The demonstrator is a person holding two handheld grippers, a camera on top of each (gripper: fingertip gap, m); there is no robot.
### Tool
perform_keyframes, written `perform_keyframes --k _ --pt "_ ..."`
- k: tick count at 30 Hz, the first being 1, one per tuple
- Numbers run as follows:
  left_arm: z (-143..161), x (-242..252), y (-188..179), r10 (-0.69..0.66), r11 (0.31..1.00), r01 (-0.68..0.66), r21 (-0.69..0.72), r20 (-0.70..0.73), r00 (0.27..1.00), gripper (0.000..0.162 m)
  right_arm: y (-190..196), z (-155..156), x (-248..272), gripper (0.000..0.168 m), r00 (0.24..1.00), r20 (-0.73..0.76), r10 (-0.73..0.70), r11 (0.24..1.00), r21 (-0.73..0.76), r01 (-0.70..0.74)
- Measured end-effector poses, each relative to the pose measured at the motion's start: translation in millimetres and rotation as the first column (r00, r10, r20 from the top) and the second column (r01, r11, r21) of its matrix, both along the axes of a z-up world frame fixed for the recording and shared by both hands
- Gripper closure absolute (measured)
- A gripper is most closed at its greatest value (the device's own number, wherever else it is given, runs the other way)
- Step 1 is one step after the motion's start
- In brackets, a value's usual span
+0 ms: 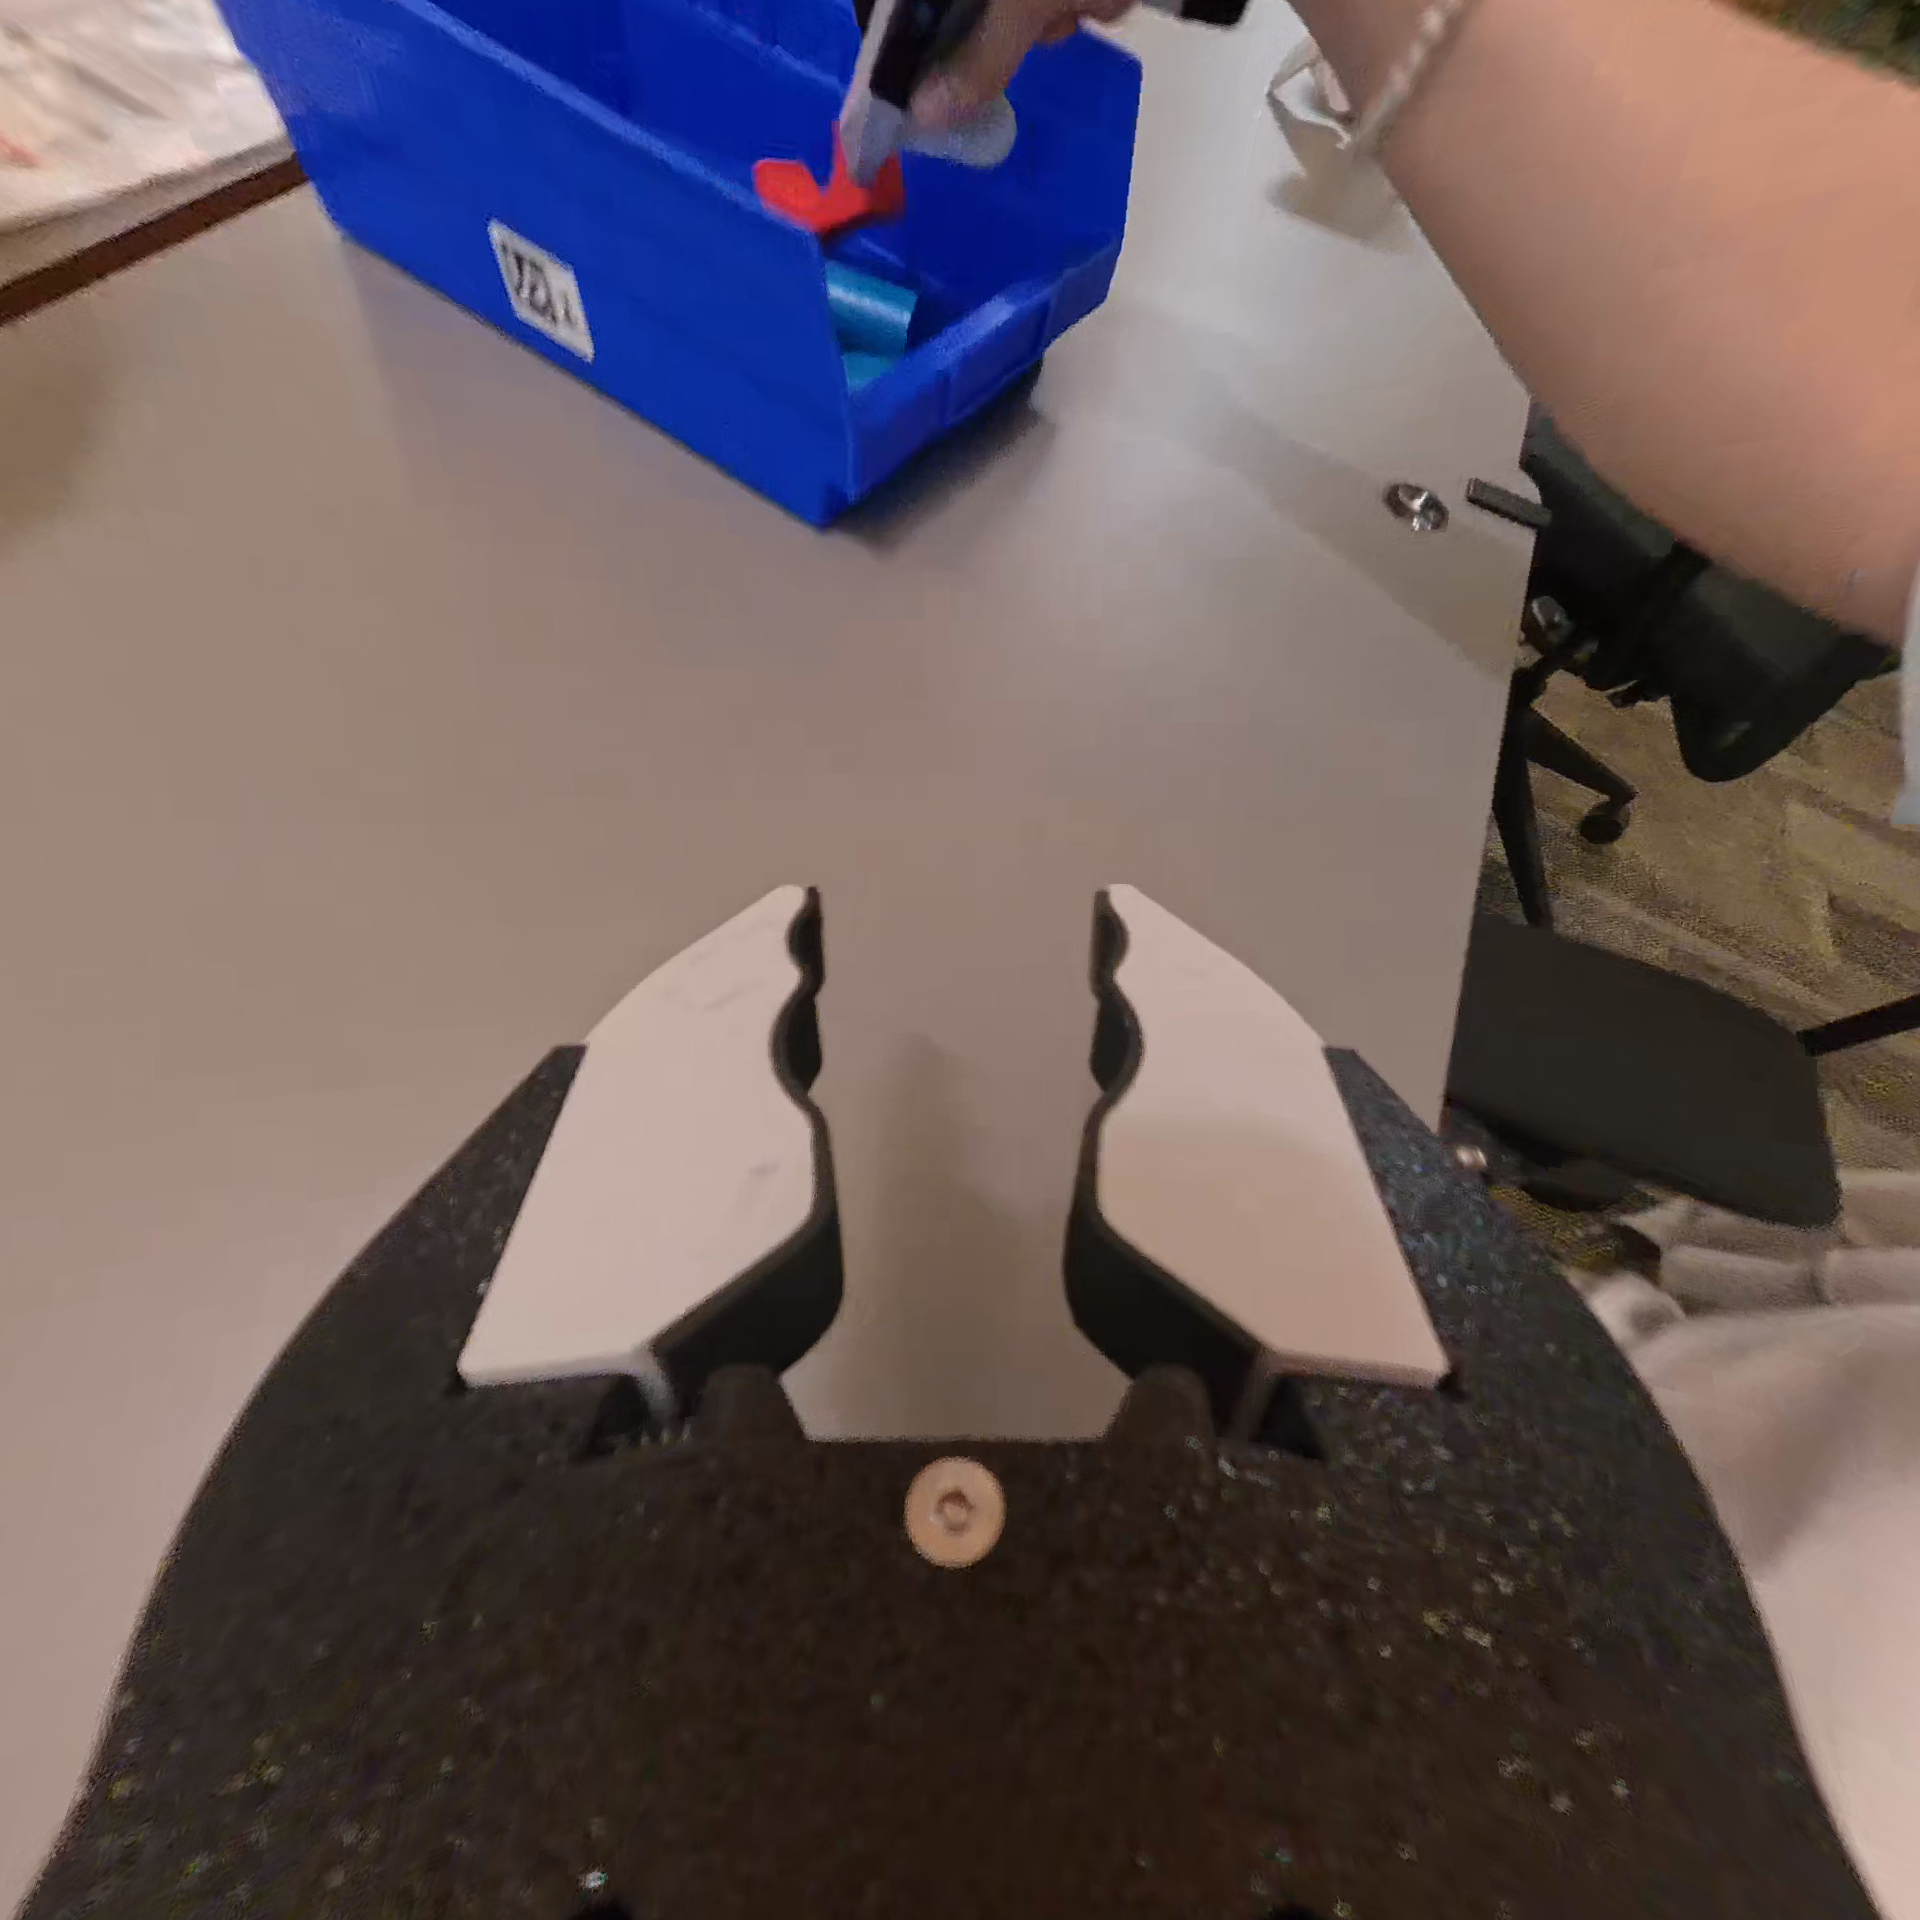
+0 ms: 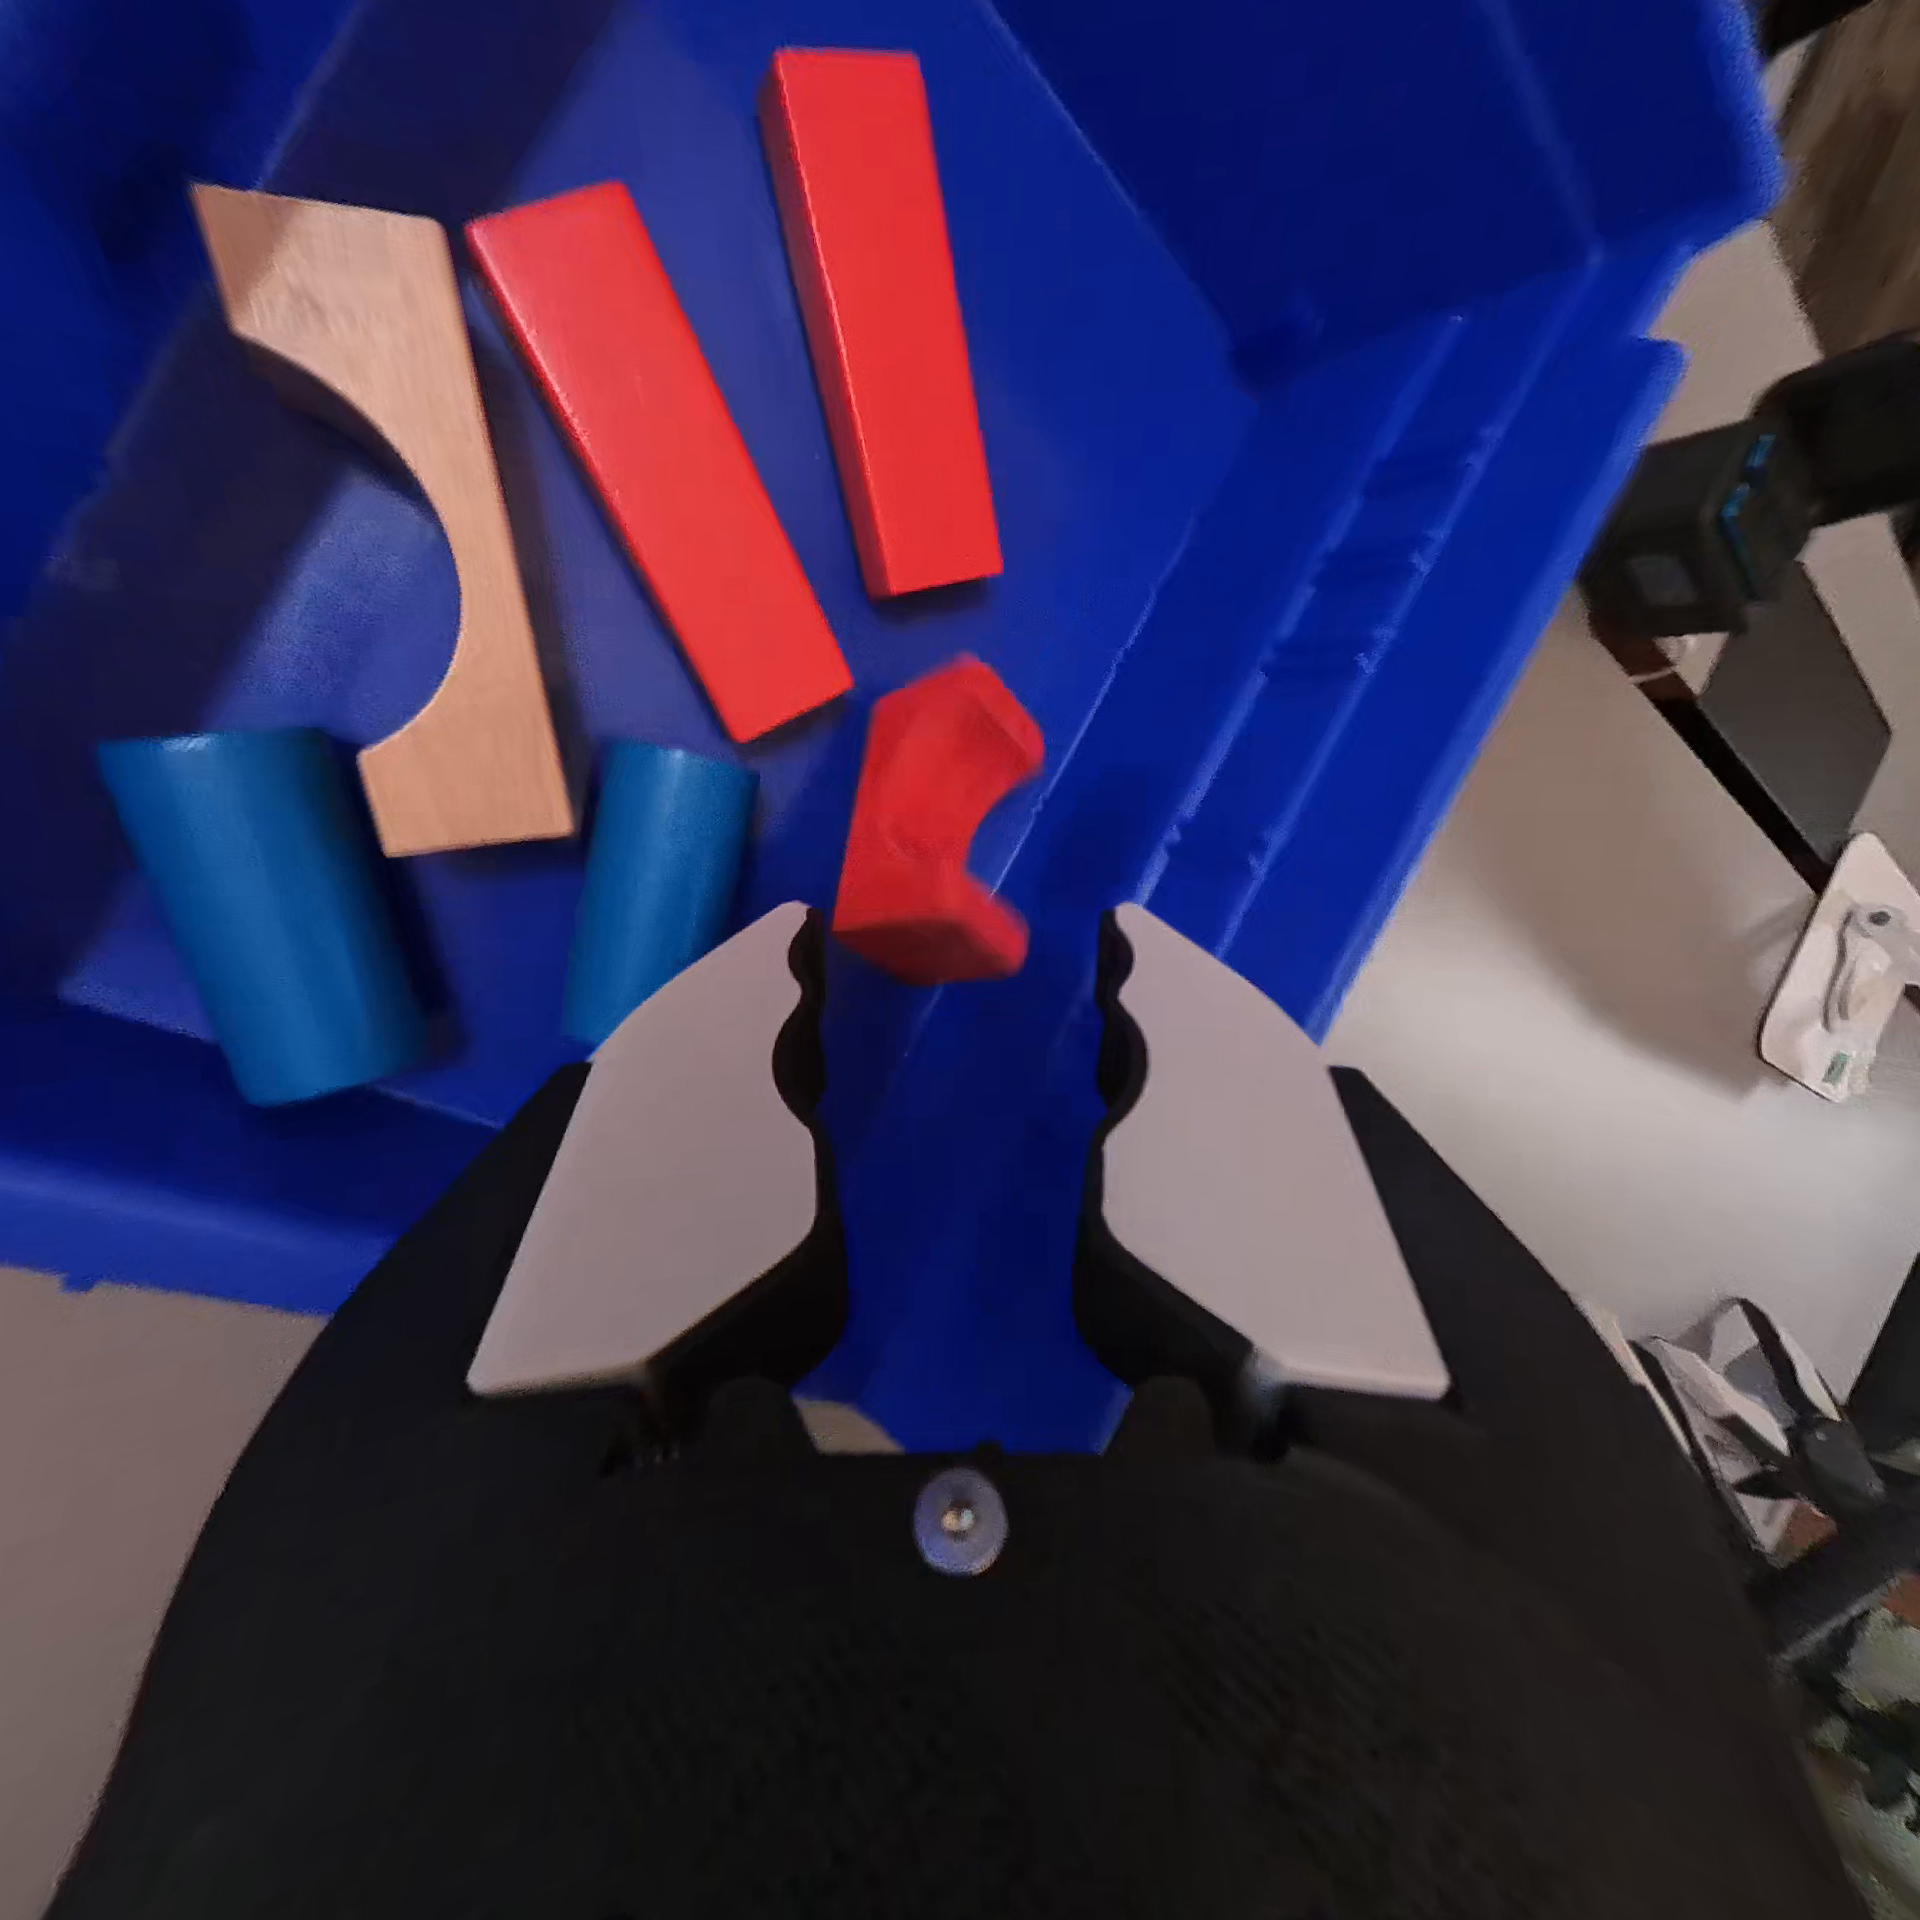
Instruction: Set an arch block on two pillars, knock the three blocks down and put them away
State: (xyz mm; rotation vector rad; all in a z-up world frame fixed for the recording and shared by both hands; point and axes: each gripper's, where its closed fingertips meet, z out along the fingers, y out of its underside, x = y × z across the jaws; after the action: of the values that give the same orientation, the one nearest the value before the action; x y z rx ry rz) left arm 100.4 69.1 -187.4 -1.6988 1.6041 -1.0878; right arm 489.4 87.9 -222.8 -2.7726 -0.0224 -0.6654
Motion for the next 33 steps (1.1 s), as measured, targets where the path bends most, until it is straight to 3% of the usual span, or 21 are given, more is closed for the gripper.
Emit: perform_keyframes --k 3,6,9,12,16,18,21,26,30,33 --pt "16.3 53.9 6.5 -0.011 0.999 0.011 0.052 0.009 1.0 0.096 -16.9 21.9 -29.8 0.117 0.998 -0.064 0.025 0.979 0.204 -0.012" --pt "40.1 110.7 17.8 0.036 0.994 -0.044 0.099 0.08 0.996 0.088 -46.6 41.7 -68.3 0.112 0.985 -0.155 0.081 0.928 0.373 -0.018" --pt "45.4 172.6 38.6 0.146 0.983 -0.157 0.092 0.118 0.982 0.073 -81.4 55.7 -97.6 0.109 0.979 -0.175 0.108 0.868 0.497 -0.007" --pt "24.1 220.3 64.0 0.265 0.95 -0.267 0.164 0.034 0.964 0.064 -111.4 59.0 -122.9 0.107 0.972 -0.202 0.123 0.818 0.575 0.017" --pt "-25.5 252.1 65.2 0.273 0.954 -0.236 0.183 -0.213 0.938 0.051 -142.5 53.6 -148.1 0.106 0.969 -0.21 0.131 0.808 0.589 0.019" --pt "-44.7 258.9 71.3 0.295 0.946 -0.236 0.223 -0.289 0.911 0.058 -153.5 54.0 -157.1 0.106 0.972 -0.189 0.139 0.809 0.588 -0.001" --pt "-56.9 265.3 71.4 0.265 0.956 -0.208 0.207 -0.302 0.916 0.112 -161.1 56.9 -168.4 0.106 0.972 -0.173 0.157 0.799 0.601 -0.023" --pt "-53.4 235.6 103.2 0.336 0.929 -0.269 0.255 -0.275 0.901 0.155 -158.0 69.7 -184.2 0.106 0.969 -0.154 0.193 0.78 0.623 -0.056" --pt "-53.3 179.6 113.1 0.261 0.959 -0.217 0.182 -0.271 0.927 0.156 -133.2 88.4 -203.4 0.107 0.96 -0.13 0.247 0.758 0.644 -0.108" --pt "-53.2 117.9 116.9 0.257 0.962 -0.224 0.154 -0.247 0.934 0.157 -94.2 109.2 -231.7 0.107 0.94 -0.095 0.328 0.715 0.675 -0.181"
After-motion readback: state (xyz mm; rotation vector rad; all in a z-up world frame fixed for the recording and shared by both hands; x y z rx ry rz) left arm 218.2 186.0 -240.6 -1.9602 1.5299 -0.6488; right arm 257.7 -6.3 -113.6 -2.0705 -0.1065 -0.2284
